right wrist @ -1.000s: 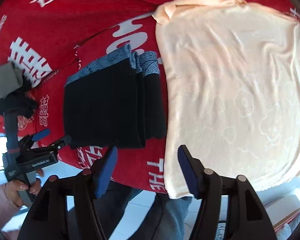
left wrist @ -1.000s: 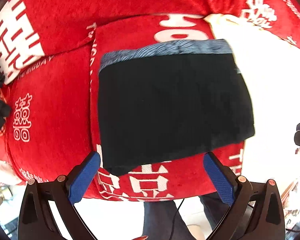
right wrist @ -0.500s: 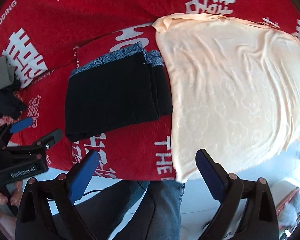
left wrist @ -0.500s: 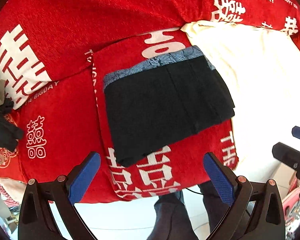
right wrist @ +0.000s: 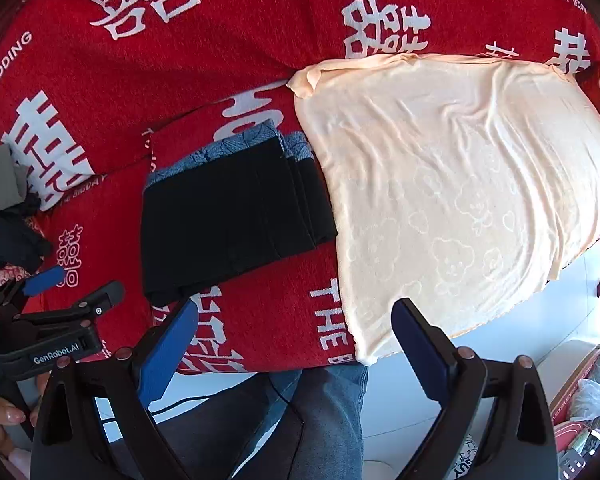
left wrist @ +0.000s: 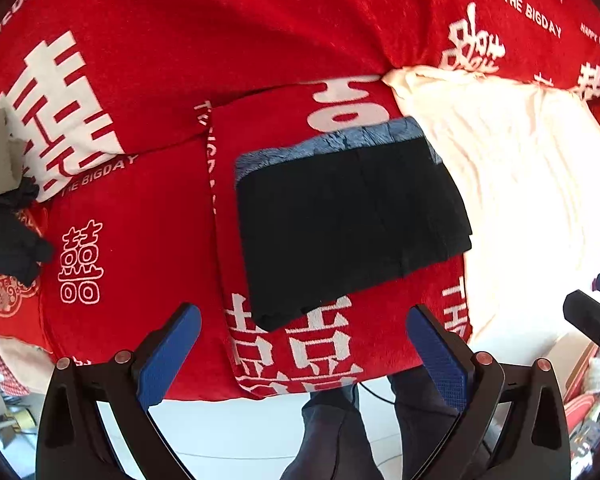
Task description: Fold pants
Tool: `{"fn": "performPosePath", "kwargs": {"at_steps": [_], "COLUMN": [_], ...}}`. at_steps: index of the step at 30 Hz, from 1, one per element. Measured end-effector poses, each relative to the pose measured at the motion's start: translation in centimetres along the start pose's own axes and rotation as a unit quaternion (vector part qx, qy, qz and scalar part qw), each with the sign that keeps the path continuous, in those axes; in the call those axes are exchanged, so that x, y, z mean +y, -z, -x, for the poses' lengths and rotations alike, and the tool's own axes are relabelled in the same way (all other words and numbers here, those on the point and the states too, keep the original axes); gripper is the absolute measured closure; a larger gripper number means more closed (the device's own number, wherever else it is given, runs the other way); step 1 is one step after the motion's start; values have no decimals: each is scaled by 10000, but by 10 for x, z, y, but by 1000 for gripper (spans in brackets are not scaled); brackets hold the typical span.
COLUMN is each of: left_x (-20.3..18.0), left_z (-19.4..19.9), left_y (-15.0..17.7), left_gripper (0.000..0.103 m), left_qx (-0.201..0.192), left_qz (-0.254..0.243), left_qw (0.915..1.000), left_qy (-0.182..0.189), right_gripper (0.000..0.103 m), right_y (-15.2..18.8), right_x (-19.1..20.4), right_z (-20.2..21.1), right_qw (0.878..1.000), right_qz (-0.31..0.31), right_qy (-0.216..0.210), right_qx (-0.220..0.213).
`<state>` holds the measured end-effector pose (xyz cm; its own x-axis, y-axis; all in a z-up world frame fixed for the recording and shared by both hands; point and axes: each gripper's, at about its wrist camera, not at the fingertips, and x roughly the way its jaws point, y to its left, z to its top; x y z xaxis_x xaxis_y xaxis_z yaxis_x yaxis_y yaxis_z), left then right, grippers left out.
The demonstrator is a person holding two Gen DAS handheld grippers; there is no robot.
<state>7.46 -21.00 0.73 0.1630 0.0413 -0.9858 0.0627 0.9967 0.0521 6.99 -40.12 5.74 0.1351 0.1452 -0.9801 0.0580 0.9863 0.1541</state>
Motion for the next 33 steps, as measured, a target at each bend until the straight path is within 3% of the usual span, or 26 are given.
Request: {"fn": "performPosePath", "kwargs": {"at_steps": [18,33], "left_x": [19,40], "left_z": [15,21], "left_y": [12,23], "left_gripper": [0,0], "left_qx": [-197,-411], "left_qz": [242,687], "left_qw": [9994,9968], "left_qy": [166,82], "right_gripper": [5,5], "right_y": [2,21], "right_x": [24,31], "right_z": [15,10], "right_qw": [9994,9990], "right_qz": [272,312], "right_qy": [51,93], "right_qx": [-198,-311]}}
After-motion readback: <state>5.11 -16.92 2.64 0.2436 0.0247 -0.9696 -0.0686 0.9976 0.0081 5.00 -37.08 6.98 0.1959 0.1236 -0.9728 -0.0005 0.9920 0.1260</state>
